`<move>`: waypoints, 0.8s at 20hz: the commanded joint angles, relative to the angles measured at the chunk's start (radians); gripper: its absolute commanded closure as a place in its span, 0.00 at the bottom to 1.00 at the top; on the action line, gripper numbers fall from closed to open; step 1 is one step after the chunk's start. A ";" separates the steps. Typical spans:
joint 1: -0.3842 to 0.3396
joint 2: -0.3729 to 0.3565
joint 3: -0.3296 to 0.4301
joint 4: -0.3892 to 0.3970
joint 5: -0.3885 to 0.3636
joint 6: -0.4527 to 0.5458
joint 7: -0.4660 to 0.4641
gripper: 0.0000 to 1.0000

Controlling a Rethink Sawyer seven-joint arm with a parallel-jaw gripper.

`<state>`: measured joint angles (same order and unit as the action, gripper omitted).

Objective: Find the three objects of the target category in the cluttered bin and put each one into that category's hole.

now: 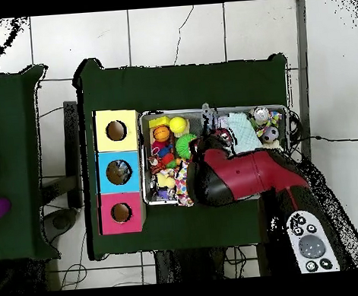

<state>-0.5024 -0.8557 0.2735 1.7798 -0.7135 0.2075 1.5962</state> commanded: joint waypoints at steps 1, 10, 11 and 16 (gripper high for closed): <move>-0.057 -0.031 0.275 0.203 0.089 0.034 -0.011 1.00; -0.077 -0.072 0.342 0.288 0.223 -0.009 0.125 1.00; -0.069 -0.076 0.332 0.294 0.237 -0.018 0.146 1.00; -0.051 -0.135 0.327 0.340 0.342 0.003 0.199 1.00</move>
<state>-0.5544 -0.9269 0.5218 2.0101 -0.4715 0.2046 1.5966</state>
